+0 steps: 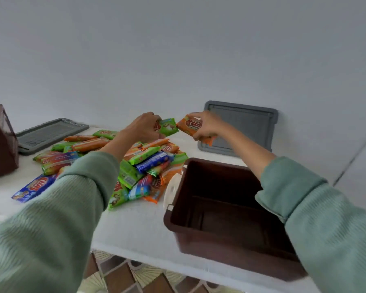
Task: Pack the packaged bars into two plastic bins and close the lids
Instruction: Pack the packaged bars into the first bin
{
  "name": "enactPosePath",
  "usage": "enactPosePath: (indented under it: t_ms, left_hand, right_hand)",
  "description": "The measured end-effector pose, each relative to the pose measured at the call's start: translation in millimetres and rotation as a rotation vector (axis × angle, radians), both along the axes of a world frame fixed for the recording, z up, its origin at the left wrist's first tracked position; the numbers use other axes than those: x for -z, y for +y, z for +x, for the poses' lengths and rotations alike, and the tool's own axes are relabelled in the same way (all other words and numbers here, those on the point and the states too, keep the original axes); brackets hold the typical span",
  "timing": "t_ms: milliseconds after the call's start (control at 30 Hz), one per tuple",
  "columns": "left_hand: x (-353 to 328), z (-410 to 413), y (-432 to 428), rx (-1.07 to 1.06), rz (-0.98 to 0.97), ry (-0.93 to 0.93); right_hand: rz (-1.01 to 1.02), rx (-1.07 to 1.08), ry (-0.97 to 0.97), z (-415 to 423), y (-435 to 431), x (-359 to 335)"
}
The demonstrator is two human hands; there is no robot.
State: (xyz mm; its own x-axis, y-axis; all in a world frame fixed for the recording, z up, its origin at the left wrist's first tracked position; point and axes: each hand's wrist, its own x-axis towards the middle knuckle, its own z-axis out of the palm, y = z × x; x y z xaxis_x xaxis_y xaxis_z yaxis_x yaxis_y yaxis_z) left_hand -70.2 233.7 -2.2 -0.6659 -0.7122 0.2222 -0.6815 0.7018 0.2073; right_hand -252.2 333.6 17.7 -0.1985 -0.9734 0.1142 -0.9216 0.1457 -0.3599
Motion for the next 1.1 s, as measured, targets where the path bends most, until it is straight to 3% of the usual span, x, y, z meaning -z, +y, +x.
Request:
enactPosePath:
  t_ms: [100, 233, 367, 600, 867, 1100]
  left_hand:
    - [-6.3, -25.5, 49.2, 0.145, 0.018, -0.022]
    - [-3.8, -54.6, 110.1, 0.308, 0.04, -0.107]
    - [14.7, -71.0, 146.8, 0.424, 0.086, -0.206]
    - [62.6, -111.6, 155.6, 0.502, 0.019, -0.515]
    - [99.4, -114.1, 144.0, 0.504, -0.11, -0.576]
    - [99.9, -111.1, 145.3, 0.544, -0.166, -0.596]
  right_hand:
    - [0.047, 0.031, -0.056, -24.1, 74.3, -6.1]
    - [0.156, 0.032, 0.019, -47.4, 150.7, 7.3]
    - [0.272, 0.035, -0.024, -58.5, 190.4, 30.6]
    - [0.355, 0.054, 0.151, -64.6, 197.3, 88.2]
    - [0.427, -0.098, 0.451, -65.8, 181.3, 118.3]
    - [0.486, -0.054, 0.498, -62.5, 176.5, 125.1]
